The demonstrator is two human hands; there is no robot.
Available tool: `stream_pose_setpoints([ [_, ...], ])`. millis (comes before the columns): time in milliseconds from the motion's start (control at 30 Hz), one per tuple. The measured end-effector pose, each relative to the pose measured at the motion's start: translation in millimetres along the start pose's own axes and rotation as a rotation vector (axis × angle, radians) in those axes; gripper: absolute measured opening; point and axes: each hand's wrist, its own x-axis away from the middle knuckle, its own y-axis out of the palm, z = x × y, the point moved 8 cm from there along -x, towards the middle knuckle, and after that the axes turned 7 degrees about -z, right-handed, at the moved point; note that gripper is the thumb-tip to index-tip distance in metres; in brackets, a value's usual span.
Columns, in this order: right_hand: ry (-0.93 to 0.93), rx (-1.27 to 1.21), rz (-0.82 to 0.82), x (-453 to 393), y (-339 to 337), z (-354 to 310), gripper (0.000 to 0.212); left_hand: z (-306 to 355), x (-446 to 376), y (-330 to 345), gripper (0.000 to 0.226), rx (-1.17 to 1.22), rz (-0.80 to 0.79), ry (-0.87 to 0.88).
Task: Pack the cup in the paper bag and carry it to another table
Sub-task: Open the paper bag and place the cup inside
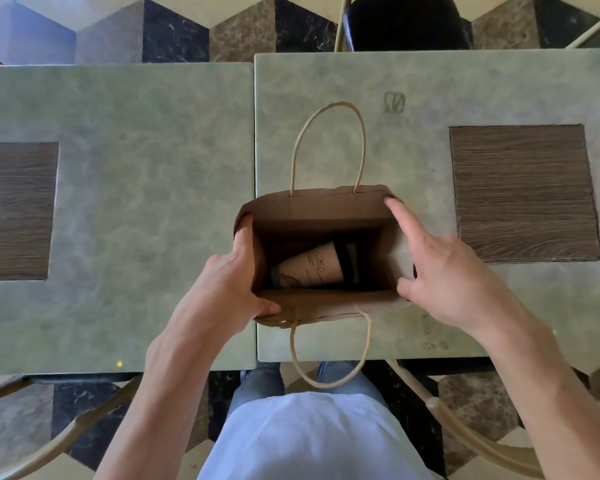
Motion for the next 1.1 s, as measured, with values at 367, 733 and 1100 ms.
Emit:
stream_pose_setpoints([
  [367, 0.001, -0.077, 0.000, 6.0, 2.4, 8.2, 0.108, -2.8, 1.1, 8.4, 0.125, 0.036, 0.013, -0.007],
  [733, -0.168, -0.098, -0.154, 25.1, -18.7, -38.0, 0.054, 0.0, 2.4, 12.7, 0.125, 0.048, -0.012, -0.014],
  [1100, -0.165, 0.307, -0.522, -82.4, 77.4, -98.8, 0.038, 8.7, 1.4, 10.5, 0.125, 0.066, -0.048, -0.013],
])
